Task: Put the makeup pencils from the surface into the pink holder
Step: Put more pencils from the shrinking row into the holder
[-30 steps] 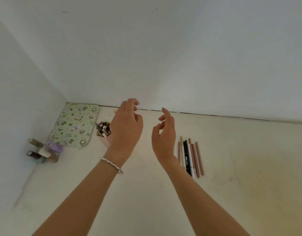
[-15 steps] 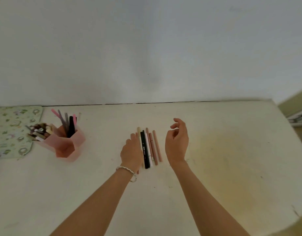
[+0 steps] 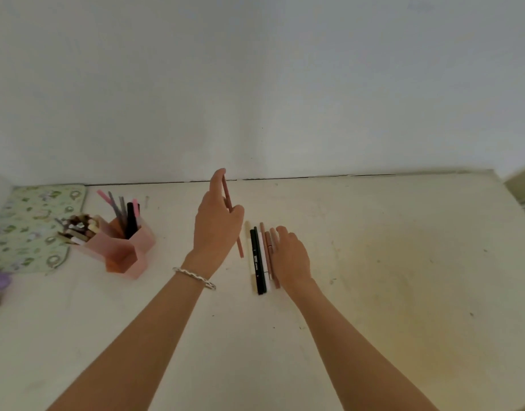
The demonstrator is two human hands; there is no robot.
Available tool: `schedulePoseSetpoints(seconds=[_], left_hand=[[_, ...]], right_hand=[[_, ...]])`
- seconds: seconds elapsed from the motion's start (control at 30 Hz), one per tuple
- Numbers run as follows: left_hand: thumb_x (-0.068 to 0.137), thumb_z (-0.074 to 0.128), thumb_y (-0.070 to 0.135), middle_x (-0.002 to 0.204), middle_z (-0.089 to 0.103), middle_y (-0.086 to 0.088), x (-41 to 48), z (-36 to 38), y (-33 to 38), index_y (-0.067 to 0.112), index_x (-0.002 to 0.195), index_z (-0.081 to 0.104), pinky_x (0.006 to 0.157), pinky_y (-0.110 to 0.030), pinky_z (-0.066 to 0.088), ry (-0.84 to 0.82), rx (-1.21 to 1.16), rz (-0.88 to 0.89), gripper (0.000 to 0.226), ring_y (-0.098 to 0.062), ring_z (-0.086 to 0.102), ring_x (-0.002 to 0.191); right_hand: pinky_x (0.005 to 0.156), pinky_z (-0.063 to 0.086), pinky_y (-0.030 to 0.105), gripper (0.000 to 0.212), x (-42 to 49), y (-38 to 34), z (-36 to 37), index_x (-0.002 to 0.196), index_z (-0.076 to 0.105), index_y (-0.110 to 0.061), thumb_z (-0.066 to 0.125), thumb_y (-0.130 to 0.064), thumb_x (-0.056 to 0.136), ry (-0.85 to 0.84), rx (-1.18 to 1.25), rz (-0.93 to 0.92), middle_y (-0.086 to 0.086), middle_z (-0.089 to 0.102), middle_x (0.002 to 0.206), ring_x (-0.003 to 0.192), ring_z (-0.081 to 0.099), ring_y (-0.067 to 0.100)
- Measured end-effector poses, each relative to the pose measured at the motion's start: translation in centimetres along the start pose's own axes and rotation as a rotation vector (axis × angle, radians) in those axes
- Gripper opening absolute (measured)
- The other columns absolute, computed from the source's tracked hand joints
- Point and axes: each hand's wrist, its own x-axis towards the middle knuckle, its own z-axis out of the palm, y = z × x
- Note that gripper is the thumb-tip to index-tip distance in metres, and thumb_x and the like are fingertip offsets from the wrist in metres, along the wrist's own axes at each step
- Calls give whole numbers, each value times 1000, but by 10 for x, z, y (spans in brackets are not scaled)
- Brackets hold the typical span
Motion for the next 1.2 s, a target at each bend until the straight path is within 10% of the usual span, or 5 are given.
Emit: schedulePoseSetpoints(seconds=[0.23, 0.4, 0.7, 0.93, 1.2], left_hand=[[91, 58, 11, 79, 55, 11, 14, -77, -11, 33, 145, 32, 64, -10, 47, 309, 4, 187, 64, -3, 60, 70], [95, 54, 16, 91, 62, 1, 19, -154, -38, 37, 138, 33, 73, -40, 58, 521, 144, 184, 53, -18, 65, 76], [90, 61, 10, 115, 63, -12, 23, -167, -83, 12, 120, 62, 94, -42, 42, 418, 605, 191, 30, -31, 54, 115], [79, 54, 2, 124, 59, -10, 26, -201, -78, 11, 124, 60, 102, -43, 37, 561, 498, 151, 47, -30, 44, 126], [83, 53, -2, 121, 60, -3, 15, -199, -73, 14, 127, 57, 101, -36, 40, 504, 326, 102, 48, -22, 46, 119]], right_hand=[[56, 38, 15, 79, 21, -38, -32, 155, 17, -29, 51, -3, 88, 214, 253, -111, -3, 46, 94, 68, 49, 10], [73, 47, 11, 67, 20, -98, -47, 143, 36, -32, 55, -1, 87, 361, 635, -278, -6, 51, 99, 82, 54, 1], [63, 47, 3, 58, -7, -173, -16, 134, 40, -29, 60, -2, 86, 312, 778, -451, -6, 56, 103, 86, 61, 3], [80, 54, 21, 34, -25, -216, 21, 120, 41, -35, 57, -17, 96, 210, 734, -540, -18, 60, 94, 87, 64, 4], [68, 55, 41, 16, -24, -219, 58, 107, 66, -5, 64, -6, 91, 304, 271, -723, 9, 68, 91, 78, 62, 27]])
